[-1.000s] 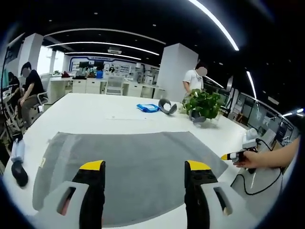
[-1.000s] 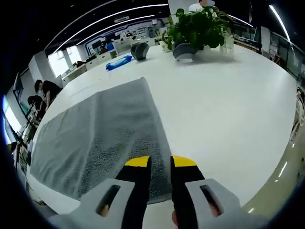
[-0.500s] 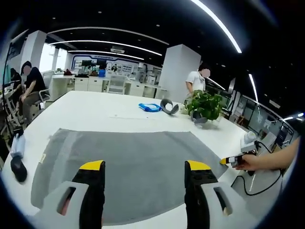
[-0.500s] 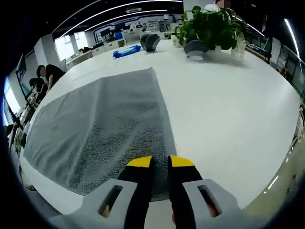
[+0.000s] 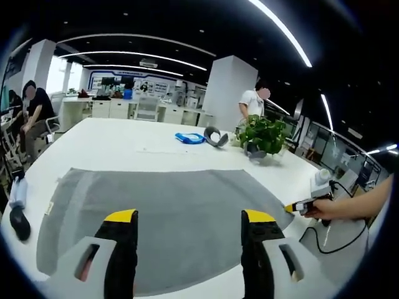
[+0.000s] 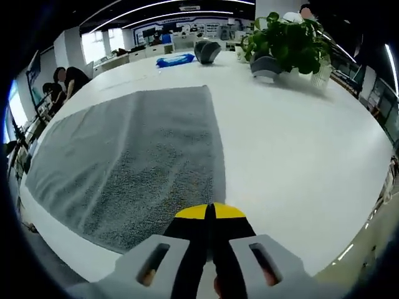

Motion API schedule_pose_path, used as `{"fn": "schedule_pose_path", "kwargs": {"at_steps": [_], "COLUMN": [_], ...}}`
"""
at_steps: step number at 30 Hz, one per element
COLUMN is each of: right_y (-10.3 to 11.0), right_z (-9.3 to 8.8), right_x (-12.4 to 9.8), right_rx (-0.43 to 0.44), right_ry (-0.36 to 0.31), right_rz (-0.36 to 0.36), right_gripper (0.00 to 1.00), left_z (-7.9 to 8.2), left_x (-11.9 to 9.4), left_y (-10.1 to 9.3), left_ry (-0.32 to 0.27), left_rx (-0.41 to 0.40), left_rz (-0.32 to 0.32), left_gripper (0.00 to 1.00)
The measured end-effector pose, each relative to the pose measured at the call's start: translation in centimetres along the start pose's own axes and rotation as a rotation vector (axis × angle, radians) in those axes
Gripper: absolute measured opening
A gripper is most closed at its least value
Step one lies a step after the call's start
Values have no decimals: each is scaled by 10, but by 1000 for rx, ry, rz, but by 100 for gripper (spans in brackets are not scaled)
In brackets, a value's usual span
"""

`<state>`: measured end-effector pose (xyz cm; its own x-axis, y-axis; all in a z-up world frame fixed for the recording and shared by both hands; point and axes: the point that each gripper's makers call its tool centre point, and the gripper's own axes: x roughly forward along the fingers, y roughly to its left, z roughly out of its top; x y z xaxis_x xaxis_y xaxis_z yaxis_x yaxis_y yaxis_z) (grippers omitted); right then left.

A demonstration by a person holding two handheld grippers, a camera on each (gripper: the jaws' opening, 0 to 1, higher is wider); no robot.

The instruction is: Fold the towel on the table until its edges align and the towel forms a compact rectangular stack.

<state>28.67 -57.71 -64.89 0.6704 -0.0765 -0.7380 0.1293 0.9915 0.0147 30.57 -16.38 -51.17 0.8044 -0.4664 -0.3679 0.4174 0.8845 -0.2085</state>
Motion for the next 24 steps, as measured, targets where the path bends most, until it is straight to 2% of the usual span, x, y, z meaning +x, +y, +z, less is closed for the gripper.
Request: {"fn": "schedule_pose_path", "kwargs": {"at_steps": [2,5,7,8,9,11,16,24], "right_y": [3,6,11,16,18,24,43,73], "right_z": [10,19,25,29,30,34,42,54], "right_x": [-4,-10,-13,-15,-17,-20,-29,-42], "right_rx": [36,34,51,68,62,34,11,-15], "right_ry": [-30,-51,-67,-80,-84,-93,-123,-154], "right_rz": [16,33,55,76,84,99,154,220], "right_gripper": [0,0,0,0,0,0,0,0], "left_z": [2,4,10,10,8,8,11,-8], "left_x": [2,6,10,11,14,20,35,58], "left_y": [-4,-12,-24,-28,-36,-51,-77,-115], "left_ry": [4,7,-17,-5,26,53,74,168], "left_rx": [10,9,22,14,1,15,60,93], "left_rz": [-17,-46,-102,-113,-142,-208,-268,-387], "left_gripper": [68,63,50,41,37,32,34,37]}}
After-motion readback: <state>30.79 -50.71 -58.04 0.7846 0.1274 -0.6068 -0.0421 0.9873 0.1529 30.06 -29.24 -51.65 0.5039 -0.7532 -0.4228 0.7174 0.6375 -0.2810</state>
